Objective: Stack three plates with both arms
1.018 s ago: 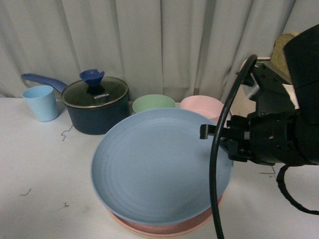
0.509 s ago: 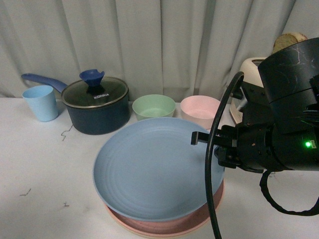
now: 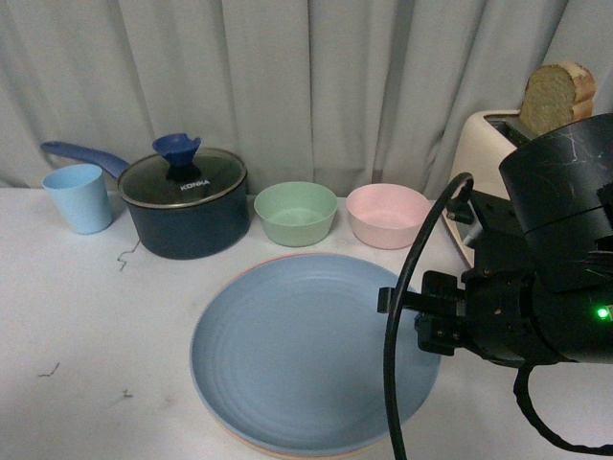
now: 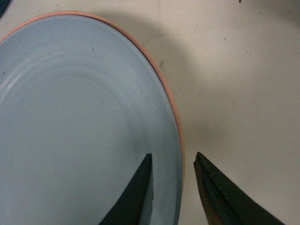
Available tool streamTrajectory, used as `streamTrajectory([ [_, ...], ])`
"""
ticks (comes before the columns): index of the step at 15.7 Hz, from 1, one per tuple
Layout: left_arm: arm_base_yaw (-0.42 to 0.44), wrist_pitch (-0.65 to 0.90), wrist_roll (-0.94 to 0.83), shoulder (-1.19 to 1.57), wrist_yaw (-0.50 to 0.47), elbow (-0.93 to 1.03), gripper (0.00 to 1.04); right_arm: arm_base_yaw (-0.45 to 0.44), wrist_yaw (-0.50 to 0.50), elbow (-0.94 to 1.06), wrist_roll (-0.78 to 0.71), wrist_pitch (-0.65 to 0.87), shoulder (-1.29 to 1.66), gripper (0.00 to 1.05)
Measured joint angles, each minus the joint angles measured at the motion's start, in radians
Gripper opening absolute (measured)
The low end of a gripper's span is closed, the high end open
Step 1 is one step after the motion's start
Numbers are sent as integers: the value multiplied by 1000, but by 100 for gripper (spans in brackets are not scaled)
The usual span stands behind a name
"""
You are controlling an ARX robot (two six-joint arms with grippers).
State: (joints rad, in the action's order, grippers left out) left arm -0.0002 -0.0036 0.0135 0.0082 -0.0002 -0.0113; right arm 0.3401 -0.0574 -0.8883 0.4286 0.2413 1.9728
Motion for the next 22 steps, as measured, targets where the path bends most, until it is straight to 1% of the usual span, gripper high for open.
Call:
streamTrajectory([
  [3,0,0,0,0,0,0,98,-12,-2,4,0,1,-33,58],
  [4,0,0,0,0,0,0,98,-14,-2,5,0,4,-49,69],
  [6,0,0,0,0,0,0,98,-21,-3,10,0,25,-82,95],
  [7,0,0,0,0,0,0,98,-21,-6,25,1,43,-103,100],
  [8,0,0,0,0,0,0,98,-21,-12,90,-1,100,-203,98],
  [10,0,0,0,0,0,0,98,-43,-47,150,1,134,-361,98],
  [11,0,0,0,0,1,0,98,-44,93,244,-74,409,-400,89],
  [12,0,1,0,0,1,0,98,-79,224,374,-193,583,-491,76],
  [13,1,0,0,0,-2,0,98,-142,249,478,-300,594,-627,64],
  [14,1,0,0,0,0,0,98,-195,230,533,-360,517,-785,51],
  [15,1,0,0,0,0,0,98,-223,185,568,-388,452,-922,38],
  [16,1,0,0,0,0,0,98,-238,169,606,-404,452,-1008,25],
  [17,1,0,0,0,0,0,98,-245,156,636,-409,451,-1048,14],
  [18,1,0,0,0,0,0,98,-254,141,681,-420,438,-1079,1],
  [19,1,0,0,0,0,0,98,-270,127,711,-423,424,-1107,2],
  [20,1,0,0,0,0,0,98,-327,69,735,-423,416,-1148,2],
  [21,1,0,0,0,0,0,98,-347,69,751,-423,405,-1191,2],
  [22,1,0,0,0,0,0,98,-343,58,769,-423,386,-1228,2],
])
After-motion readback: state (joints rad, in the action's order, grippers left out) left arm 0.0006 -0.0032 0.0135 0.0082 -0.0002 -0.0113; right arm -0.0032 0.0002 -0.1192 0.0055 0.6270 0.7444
